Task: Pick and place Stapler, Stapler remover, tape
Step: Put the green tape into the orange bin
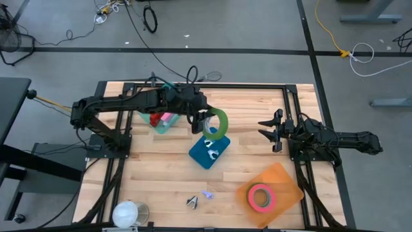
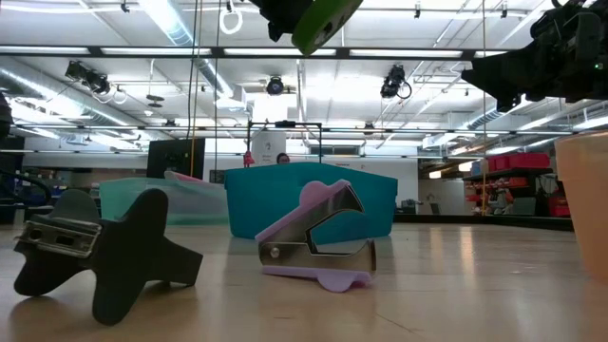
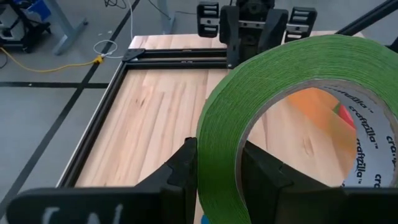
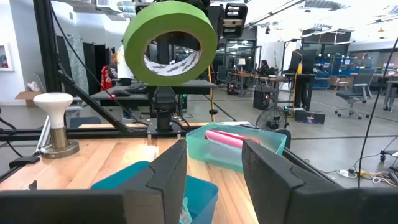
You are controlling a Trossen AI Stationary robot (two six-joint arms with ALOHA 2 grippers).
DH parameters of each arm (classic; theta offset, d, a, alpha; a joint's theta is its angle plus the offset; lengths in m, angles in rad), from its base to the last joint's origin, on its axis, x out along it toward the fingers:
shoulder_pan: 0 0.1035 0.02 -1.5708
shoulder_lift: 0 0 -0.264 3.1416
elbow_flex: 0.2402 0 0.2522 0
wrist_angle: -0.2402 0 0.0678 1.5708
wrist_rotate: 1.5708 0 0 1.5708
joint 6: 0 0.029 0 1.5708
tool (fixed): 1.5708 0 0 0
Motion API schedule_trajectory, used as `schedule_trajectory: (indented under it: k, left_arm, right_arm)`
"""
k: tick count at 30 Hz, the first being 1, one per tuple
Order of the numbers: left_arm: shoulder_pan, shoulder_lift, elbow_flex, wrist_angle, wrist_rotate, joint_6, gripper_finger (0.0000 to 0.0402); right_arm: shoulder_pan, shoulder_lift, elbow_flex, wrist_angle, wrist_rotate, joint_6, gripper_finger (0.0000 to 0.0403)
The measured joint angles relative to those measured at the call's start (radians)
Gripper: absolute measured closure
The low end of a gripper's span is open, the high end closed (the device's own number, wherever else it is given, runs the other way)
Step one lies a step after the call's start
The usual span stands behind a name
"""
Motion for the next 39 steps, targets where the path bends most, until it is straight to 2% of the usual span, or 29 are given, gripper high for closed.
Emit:
schedule_trajectory:
  k: [8, 15, 22, 25, 33, 39]
  left_arm:
    - [0.000, 0.000, 0.000, 0.004, 0.000, -0.004, 0.0303]
    - [0.000, 0.000, 0.000, 0.036, 0.000, -0.004, 0.0303]
    - [0.000, 0.000, 0.000, 0.046, -0.001, -0.004, 0.0303]
    - [0.000, 0.000, 0.000, 0.046, -0.001, -0.004, 0.0303]
    - [0.000, 0.000, 0.000, 0.048, -0.001, -0.004, 0.0303]
    - [0.000, 0.000, 0.000, 0.051, -0.001, -0.003, 0.0303]
  right_arm:
    - [0.000, 0.000, 0.000, 0.038, 0.016, 0.058, 0.0247]
    - [0.000, 0.000, 0.000, 0.166, 0.035, 0.243, 0.0247]
    - [0.000, 0.000, 0.000, 0.338, 0.030, 0.245, 0.0247]
    - [0.000, -0.001, 0.000, 0.399, 0.062, 0.233, 0.0247]
    - [0.000, 0.000, 0.000, 0.436, 0.220, 0.263, 0.0247]
    - [0.000, 0.012, 0.050, 0.432, 0.225, 0.227, 0.0247]
